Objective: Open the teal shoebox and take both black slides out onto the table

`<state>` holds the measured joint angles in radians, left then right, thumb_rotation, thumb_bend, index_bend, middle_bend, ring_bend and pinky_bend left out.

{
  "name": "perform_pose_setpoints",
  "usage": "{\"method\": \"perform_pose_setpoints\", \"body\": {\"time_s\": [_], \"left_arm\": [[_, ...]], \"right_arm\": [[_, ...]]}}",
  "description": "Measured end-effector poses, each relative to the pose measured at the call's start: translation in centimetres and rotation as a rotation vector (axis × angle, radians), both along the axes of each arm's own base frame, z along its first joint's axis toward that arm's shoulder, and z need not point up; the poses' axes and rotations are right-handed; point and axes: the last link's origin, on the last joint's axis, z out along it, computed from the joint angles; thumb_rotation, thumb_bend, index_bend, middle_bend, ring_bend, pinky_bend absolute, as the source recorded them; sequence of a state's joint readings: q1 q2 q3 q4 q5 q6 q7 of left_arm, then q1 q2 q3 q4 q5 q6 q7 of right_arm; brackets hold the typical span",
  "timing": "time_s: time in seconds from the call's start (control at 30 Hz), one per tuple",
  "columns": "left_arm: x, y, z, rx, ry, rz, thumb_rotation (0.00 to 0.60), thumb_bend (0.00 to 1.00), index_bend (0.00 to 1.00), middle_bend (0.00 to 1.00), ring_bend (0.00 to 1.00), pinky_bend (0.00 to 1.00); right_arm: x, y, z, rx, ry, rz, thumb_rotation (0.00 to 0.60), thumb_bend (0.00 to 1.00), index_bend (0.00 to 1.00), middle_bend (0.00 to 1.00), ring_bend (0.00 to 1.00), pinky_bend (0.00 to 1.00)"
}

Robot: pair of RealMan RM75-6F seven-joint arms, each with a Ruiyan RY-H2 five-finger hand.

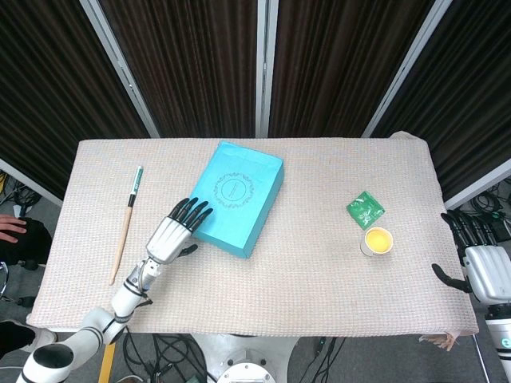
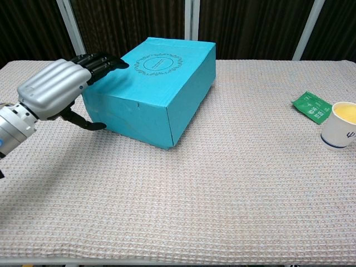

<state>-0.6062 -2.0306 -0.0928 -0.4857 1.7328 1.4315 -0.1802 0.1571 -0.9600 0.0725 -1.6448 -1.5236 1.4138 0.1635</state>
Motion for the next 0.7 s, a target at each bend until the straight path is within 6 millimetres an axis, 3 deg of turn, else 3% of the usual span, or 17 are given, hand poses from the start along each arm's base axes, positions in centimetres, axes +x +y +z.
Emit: {"method": "perform_pose_setpoints", "body": {"time_s": [0.33, 0.7], "left_arm": [[0.22, 0.77, -0.86, 0.011, 0.014, 0.004, 0.6, 0.1, 0.12, 0.12, 0.05, 0.16], [0.67, 0.77, -0.64, 0.026, -0.054, 0.0, 0.6, 0.31, 0.28, 0.29, 0.21, 0.28]], "right_arm": [[-0.11, 0.14, -0.08, 0.001, 0.0, -0.009, 0.6, 0.17, 0.05, 0.05, 0.0, 0.0], [-0.21, 0.17, 0.02, 0.001, 0.002, -0.015, 0.6, 0.17, 0.05, 0.05, 0.0, 0.0]]}}
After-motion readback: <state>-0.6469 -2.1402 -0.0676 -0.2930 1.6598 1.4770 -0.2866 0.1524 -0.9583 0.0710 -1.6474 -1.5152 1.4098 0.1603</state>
